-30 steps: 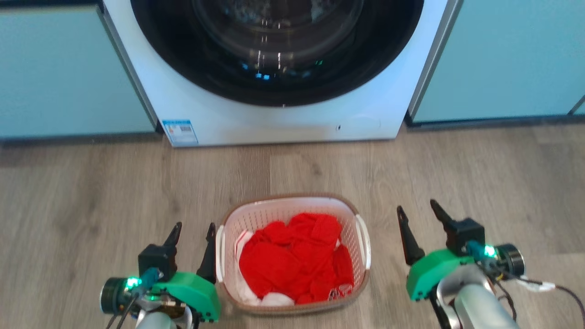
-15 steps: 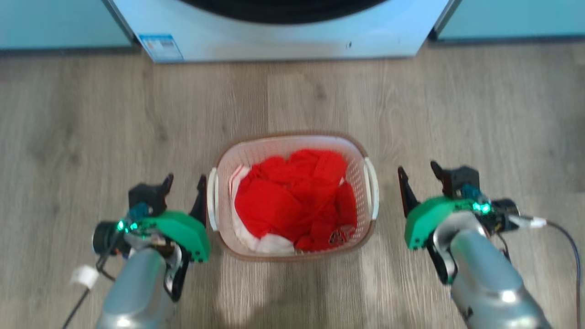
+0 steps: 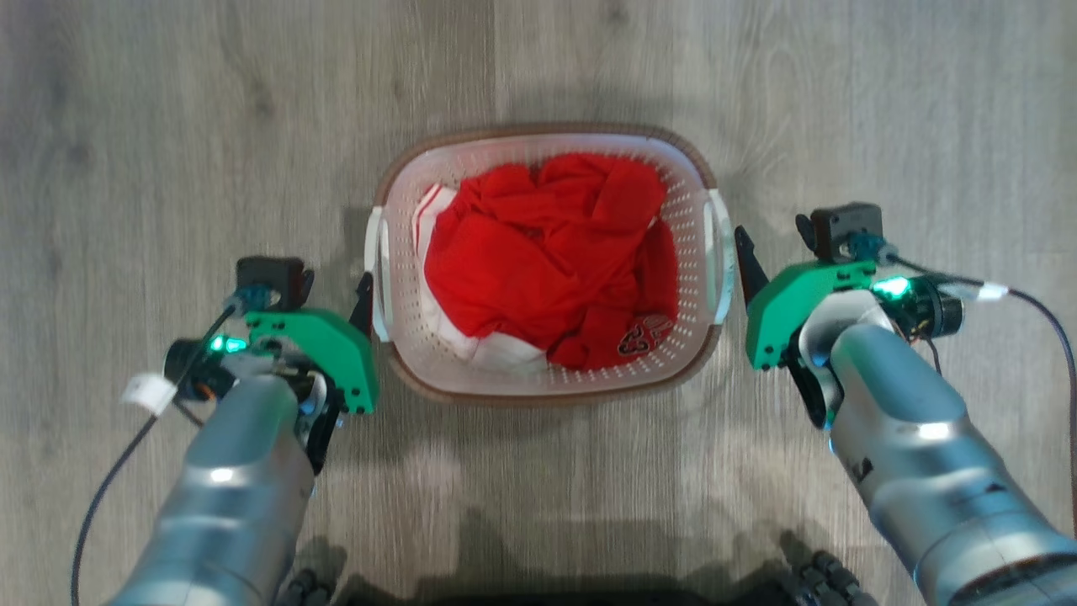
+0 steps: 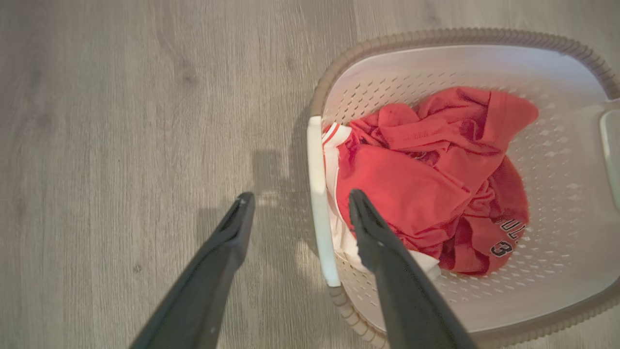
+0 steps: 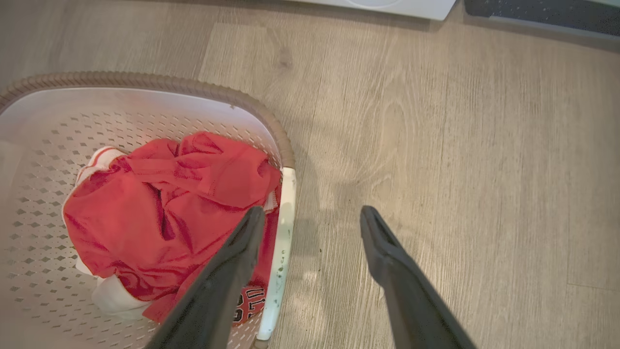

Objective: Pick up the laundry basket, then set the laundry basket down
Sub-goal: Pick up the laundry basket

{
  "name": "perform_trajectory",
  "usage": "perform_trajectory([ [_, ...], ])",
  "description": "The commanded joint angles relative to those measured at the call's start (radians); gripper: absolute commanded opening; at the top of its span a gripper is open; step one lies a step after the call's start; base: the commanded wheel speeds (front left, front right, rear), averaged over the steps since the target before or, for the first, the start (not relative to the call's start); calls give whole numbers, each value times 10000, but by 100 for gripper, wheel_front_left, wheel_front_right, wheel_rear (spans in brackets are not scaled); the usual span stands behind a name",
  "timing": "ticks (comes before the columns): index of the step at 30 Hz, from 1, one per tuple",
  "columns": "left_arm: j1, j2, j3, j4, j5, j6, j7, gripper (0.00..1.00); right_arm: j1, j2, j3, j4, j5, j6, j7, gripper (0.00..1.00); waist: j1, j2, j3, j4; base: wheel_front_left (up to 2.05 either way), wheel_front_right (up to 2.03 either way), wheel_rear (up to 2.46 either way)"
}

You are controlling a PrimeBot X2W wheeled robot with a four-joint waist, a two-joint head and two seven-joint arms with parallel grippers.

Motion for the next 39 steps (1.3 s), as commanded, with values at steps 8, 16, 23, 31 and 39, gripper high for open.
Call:
perform_trajectory([
  [8,-789,222,-834,621,-665,-61,-78,100,-582,103,1223,514,1045,71,751,100,-2,1,989,79,0,0,0],
  [16,-1363,348,-2072,724,-1630,-62,651,100,-1127,103,2003,865,2067,71,1655,100,-2,1,1561,97,0,0,0],
  [23,-1836,674,-3125,645,-2491,-62,1426,100,-1602,103,2569,1027,2800,71,2162,100,-2,1,2066,102,0,0,0],
  [31,-2272,1009,-4306,536,-3164,-63,2044,100,-2033,103,3119,1247,3464,71,2556,100,-2,1,2469,92,0,0,0],
  [39,-2578,1093,-5083,377,-3904,-63,2221,100,-2377,103,3504,1363,3921,71,2581,100,-2,1,2757,116,0,0,0],
])
